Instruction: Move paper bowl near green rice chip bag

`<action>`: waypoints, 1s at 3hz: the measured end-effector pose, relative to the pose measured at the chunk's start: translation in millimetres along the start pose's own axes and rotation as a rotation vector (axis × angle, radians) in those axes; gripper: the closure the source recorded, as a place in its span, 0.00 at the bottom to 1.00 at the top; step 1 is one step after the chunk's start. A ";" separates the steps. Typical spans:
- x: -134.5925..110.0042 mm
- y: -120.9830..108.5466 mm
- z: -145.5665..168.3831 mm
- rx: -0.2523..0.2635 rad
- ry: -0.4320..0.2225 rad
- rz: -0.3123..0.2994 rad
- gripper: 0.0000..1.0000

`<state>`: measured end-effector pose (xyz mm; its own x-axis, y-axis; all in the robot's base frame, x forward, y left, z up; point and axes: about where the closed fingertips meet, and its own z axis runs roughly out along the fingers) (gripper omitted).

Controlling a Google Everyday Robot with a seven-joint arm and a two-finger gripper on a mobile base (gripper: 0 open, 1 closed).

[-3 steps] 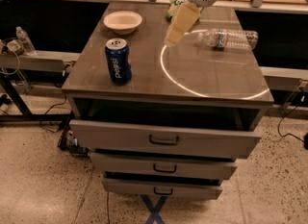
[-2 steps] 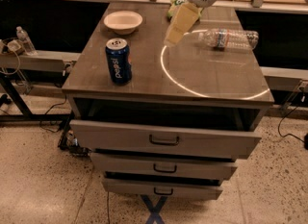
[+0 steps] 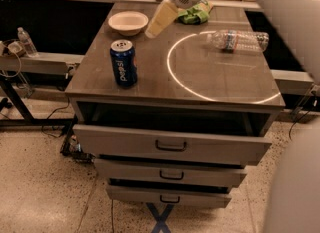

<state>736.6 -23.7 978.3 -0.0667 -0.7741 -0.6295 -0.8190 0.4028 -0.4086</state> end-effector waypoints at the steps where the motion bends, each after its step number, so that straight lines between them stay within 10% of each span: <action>1: -19.8 -25.9 51.1 -0.004 -0.080 0.045 0.00; 3: -49.7 -28.6 146.6 -0.089 -0.156 0.202 0.00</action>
Offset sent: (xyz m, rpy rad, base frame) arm 0.1533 0.1040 -0.0428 0.3208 0.0956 -0.0347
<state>846.9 74.9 924.4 -0.1509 -0.5951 -0.7894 -0.8451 0.4919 -0.2093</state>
